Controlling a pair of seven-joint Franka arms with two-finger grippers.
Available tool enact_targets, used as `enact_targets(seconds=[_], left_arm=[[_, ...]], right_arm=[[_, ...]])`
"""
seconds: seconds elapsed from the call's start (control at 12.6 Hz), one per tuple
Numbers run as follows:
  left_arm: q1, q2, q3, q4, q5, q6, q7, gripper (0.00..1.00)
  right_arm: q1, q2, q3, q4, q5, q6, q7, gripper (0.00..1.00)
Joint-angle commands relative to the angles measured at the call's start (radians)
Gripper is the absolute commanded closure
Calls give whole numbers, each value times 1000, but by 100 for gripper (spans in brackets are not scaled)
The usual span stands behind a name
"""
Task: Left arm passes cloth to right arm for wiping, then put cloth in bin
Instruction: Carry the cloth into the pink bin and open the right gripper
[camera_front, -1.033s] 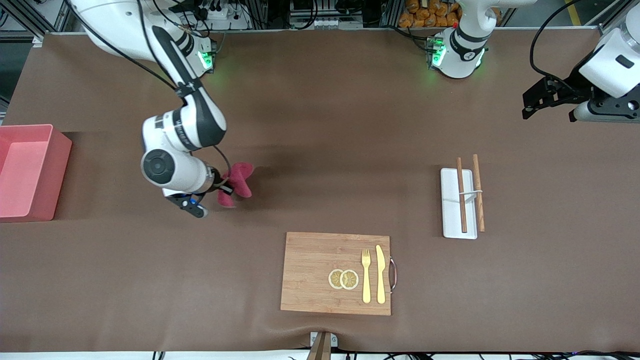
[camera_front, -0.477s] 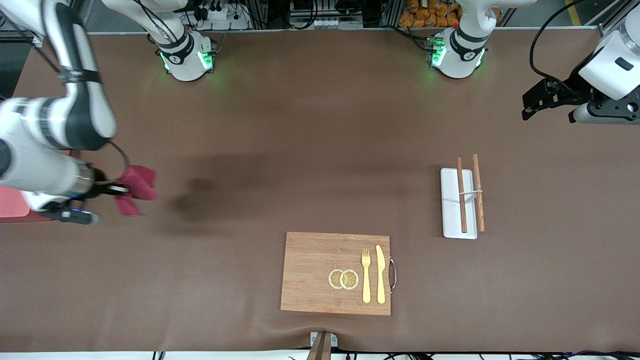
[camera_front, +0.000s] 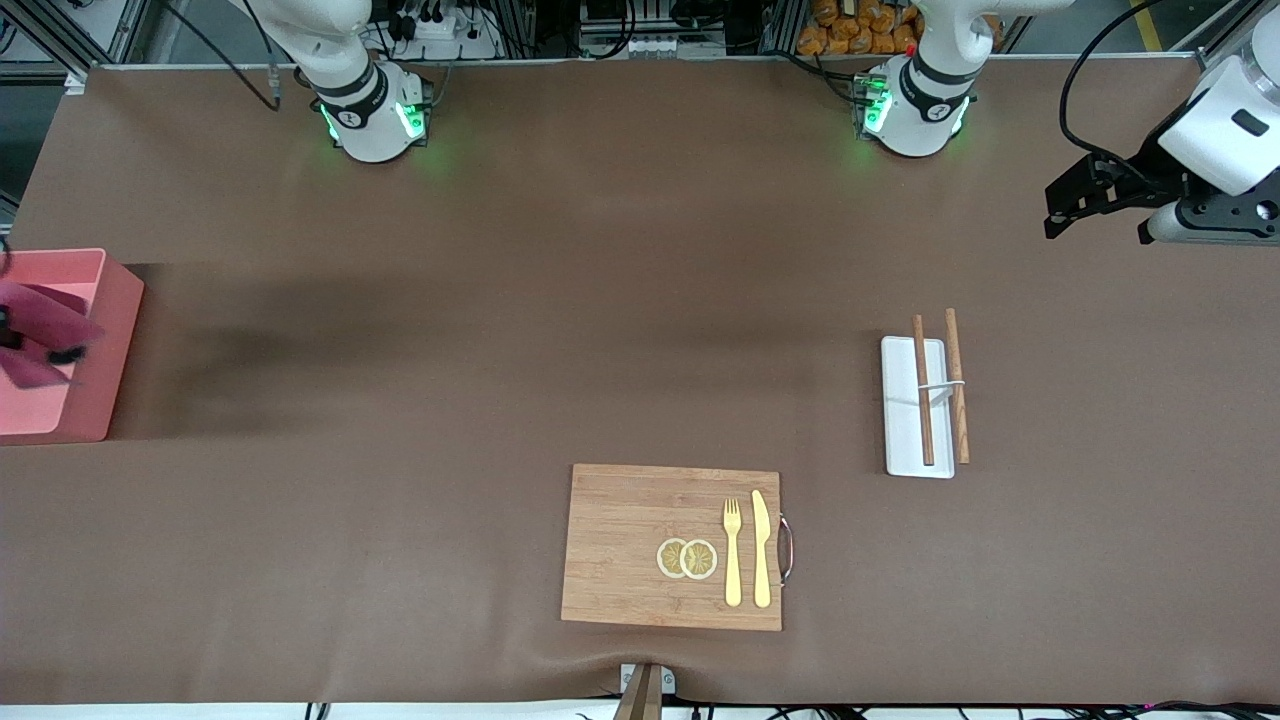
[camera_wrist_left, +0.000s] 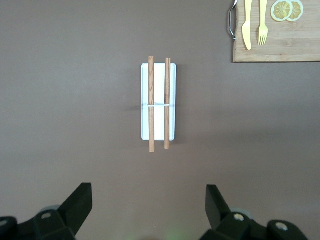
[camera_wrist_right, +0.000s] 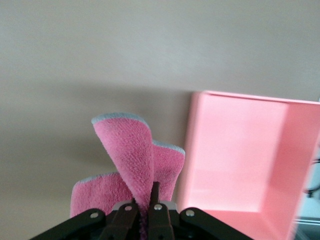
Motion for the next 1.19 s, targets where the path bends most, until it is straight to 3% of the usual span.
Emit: enact_targets(seconds=[0.0, 0.32, 0.56, 0.64, 0.71, 1.11], left_arm=[[-3, -9, 0, 10, -14, -12, -10, 0], [1, -7, 1, 10, -14, -16, -9, 0], [-5, -9, -2, 10, -14, -16, -10, 0], [-6, -7, -2, 10, -14, -16, -10, 0], [-6, -7, 0, 10, -14, -16, -10, 0], [-6, -7, 0, 10, -14, -16, -9, 0]], right_arm=[[-120, 142, 27, 123, -33, 51, -229, 100], [-260, 287, 33, 130, -9, 243, -466, 100], [-303, 372, 32, 130, 123, 311, -582, 100], [-308, 392, 32, 130, 131, 317, -573, 78], [-301, 397, 32, 128, 133, 318, -568, 1], [-284, 329, 37, 143, 154, 199, -535, 0]])
